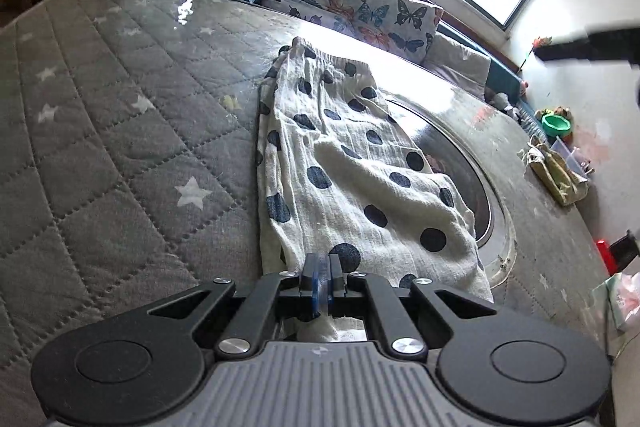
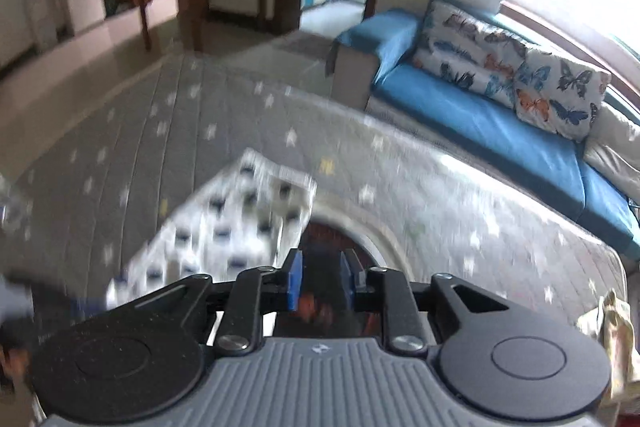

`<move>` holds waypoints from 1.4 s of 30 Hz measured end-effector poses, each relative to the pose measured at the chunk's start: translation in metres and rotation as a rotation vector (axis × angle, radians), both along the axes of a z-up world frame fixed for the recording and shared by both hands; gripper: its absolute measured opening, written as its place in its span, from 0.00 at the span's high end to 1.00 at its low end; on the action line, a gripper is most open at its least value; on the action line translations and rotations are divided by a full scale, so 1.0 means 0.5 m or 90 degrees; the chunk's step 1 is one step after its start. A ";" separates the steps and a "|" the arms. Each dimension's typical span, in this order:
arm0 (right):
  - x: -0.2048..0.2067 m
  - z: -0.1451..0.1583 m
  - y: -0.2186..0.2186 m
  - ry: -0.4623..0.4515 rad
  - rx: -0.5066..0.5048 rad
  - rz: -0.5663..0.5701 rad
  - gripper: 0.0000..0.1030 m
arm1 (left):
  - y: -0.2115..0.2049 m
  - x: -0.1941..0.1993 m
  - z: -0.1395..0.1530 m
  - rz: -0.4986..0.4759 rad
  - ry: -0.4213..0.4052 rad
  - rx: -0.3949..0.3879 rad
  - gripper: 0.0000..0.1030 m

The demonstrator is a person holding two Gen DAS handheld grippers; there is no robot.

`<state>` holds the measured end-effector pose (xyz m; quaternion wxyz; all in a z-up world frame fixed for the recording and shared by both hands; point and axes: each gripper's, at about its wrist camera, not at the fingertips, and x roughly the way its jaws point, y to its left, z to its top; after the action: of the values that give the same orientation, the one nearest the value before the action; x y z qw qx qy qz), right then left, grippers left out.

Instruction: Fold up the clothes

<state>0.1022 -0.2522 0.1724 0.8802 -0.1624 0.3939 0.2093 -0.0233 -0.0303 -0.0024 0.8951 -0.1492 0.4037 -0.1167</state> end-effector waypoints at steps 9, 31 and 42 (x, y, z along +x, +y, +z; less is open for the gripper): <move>-0.071 -0.182 -0.012 0.126 0.094 0.005 0.79 | -0.040 -0.057 0.019 -0.055 -0.027 0.010 0.93; -0.089 -0.313 -0.044 0.099 0.197 -0.052 0.94 | -0.034 -0.118 0.006 -0.073 -0.023 0.058 0.89; -0.127 -0.268 -0.045 0.031 0.154 -0.035 0.85 | -0.037 -0.119 0.034 -0.092 -0.046 0.060 0.86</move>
<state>0.0386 -0.2747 0.0387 0.8889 -0.0392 0.3913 0.2348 -0.0826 -0.0486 0.0147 0.9042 -0.0734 0.3862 -0.1669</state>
